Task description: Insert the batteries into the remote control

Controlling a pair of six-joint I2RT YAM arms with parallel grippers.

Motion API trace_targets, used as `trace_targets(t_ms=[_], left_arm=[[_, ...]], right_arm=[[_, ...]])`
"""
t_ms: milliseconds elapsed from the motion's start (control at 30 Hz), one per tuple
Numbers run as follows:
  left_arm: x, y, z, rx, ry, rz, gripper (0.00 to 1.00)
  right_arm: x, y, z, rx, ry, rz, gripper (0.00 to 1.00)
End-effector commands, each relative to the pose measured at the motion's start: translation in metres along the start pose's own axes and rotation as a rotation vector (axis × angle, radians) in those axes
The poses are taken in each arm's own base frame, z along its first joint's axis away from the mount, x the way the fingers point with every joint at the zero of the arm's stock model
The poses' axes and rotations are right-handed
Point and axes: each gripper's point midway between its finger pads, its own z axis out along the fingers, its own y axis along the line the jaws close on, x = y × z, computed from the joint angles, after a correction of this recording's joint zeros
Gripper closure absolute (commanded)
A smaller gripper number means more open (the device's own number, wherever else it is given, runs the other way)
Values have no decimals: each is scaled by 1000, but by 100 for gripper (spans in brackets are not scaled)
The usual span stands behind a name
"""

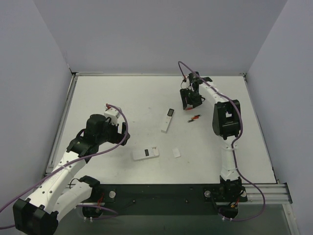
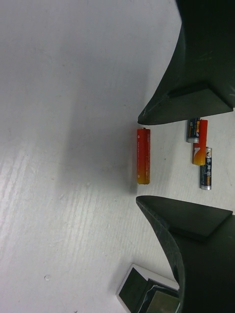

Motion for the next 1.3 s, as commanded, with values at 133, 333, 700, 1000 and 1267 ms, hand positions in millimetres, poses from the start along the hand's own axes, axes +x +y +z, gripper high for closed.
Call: trace_targets(t_ms=[133,333,700,1000,1267], left_arm=[[-20,-4,-2,17,-60,20,6],[-19,-4,-2,22,-58,19,6],[-20,-4,-2,29,-59,18,6],[-21,-8,-2,60,-68,14,6],[-25,-19,-6,133,-102,-23,6]], right_arm=[[8,-2,-3,25,57,-53,50],[4,-2,0,22,63,-57,50],[9,4,-5,11,77,-93,72],[9,30,-53,15,-31,-201,85],[41,96,-112,-71,-149,-392,86]])
